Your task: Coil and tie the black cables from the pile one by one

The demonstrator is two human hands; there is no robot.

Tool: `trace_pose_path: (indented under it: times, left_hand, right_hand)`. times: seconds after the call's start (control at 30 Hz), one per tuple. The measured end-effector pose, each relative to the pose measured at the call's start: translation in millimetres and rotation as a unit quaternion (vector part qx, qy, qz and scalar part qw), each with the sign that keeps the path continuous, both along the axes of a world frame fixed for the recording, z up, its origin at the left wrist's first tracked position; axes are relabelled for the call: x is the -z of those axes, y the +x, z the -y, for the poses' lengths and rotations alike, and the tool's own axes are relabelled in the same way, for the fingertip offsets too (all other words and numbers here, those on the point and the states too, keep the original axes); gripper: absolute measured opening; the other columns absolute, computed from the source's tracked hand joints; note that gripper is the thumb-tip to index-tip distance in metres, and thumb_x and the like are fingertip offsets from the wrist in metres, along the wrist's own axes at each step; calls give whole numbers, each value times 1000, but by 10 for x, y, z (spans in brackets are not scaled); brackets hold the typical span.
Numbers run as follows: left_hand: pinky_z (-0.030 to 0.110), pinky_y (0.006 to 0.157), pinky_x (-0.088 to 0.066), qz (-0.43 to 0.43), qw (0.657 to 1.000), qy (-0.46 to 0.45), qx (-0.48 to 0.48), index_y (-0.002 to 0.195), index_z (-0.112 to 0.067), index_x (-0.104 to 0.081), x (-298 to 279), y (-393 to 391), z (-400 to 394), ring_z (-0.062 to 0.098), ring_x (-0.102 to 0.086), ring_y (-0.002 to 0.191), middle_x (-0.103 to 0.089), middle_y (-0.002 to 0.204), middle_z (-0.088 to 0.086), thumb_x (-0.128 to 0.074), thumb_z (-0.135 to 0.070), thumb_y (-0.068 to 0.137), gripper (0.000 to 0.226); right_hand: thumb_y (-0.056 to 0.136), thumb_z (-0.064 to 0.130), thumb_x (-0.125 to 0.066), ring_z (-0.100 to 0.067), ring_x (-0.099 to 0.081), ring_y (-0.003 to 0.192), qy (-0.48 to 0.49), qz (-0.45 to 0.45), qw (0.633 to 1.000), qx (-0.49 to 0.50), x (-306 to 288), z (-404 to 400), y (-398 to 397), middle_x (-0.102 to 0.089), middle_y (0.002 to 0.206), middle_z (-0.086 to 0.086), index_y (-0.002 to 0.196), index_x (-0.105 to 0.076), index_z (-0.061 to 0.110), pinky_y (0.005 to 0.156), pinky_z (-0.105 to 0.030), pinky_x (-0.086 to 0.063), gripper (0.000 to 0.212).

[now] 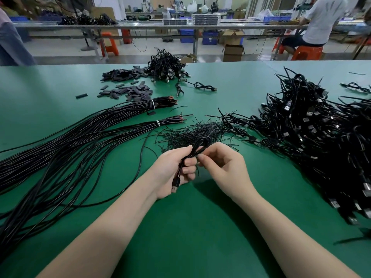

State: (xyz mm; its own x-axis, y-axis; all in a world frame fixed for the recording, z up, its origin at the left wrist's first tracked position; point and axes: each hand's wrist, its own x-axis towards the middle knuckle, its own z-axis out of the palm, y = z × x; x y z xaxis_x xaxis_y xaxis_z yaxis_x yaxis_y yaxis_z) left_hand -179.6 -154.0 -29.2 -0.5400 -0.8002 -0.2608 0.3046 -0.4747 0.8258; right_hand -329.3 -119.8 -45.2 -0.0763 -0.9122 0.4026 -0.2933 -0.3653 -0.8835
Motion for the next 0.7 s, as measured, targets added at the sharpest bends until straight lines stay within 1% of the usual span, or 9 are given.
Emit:
trace_pose_path:
  times: [0.1,0.17,0.23,0.33,0.43,0.5,0.57,0.63,0.7]
  left_hand:
    - [20,51,-40,-63,997,38,20,112,-10,-44,5,7,-3,7,-34,49,-39,60,-7,-52,-26,88,30]
    - [21,53,-44,-84,995,47,23,109,-11,-39,29,15,-3,6,-39,49,-43,62,-6,-54,-27,84,33]
    - [22,55,-46,-87,995,47,28,104,-10,-43,49,26,-5,6,-43,51,-45,64,-6,-55,-26,83,29]
    - [22,56,-48,-83,995,34,44,104,-7,-53,56,48,-2,6,-50,56,-49,68,-5,-55,-25,85,26]
    - [22,57,-50,-76,994,4,73,103,-8,-66,47,93,17,7,-57,63,-54,71,-5,-52,-21,89,23]
    - [22,59,-50,-82,992,-8,97,99,-13,-75,37,137,28,8,-60,67,-54,73,-6,-50,-18,91,26]
    - [23,60,-50,-92,989,-6,117,100,-13,-75,34,167,30,9,-61,70,-55,73,-6,-52,-18,91,26]
    - [24,61,-49,-95,988,-5,124,103,-11,-72,45,164,31,9,-59,71,-53,74,-4,-54,-18,89,24]
    - [23,63,-48,-90,989,-11,119,109,-8,-61,65,142,35,9,-55,70,-50,74,-4,-53,-18,90,23]
  right_hand:
    - [88,6,-66,-7,-58,66,-2,4,1000,0,18,4,15,-65,71,5,74,-61,17,64,-21,-47,18]
    - [88,6,-66,-7,-58,65,8,13,1000,-6,23,8,10,-65,71,4,75,-61,15,64,-22,-47,16]
    - [88,5,-66,-9,-59,68,26,37,999,-22,16,12,-4,-67,75,-1,75,-61,16,68,-27,-49,18]
    - [88,2,-66,-14,-61,74,46,83,994,-51,-3,4,-22,-68,83,-9,75,-58,16,75,-32,-50,21]
    - [88,0,-65,-17,-62,78,56,112,989,-77,-7,-3,-29,-66,86,-4,76,-56,11,78,-36,-51,19]
    - [89,1,-65,-18,-61,80,75,132,983,-100,-6,-7,-34,-65,88,-2,79,-54,8,80,-42,-51,16]
    - [88,6,-66,-22,-60,84,99,150,975,-129,-18,-16,-46,-65,88,1,80,-55,8,86,-51,-50,14]
    - [88,9,-64,-23,-61,86,116,160,968,-155,-28,-24,-62,-68,87,4,82,-53,9,91,-54,-47,13]
    - [92,7,-59,-24,-62,85,122,162,966,-160,-21,-20,-75,-69,88,-4,84,-51,9,93,-55,-46,12]
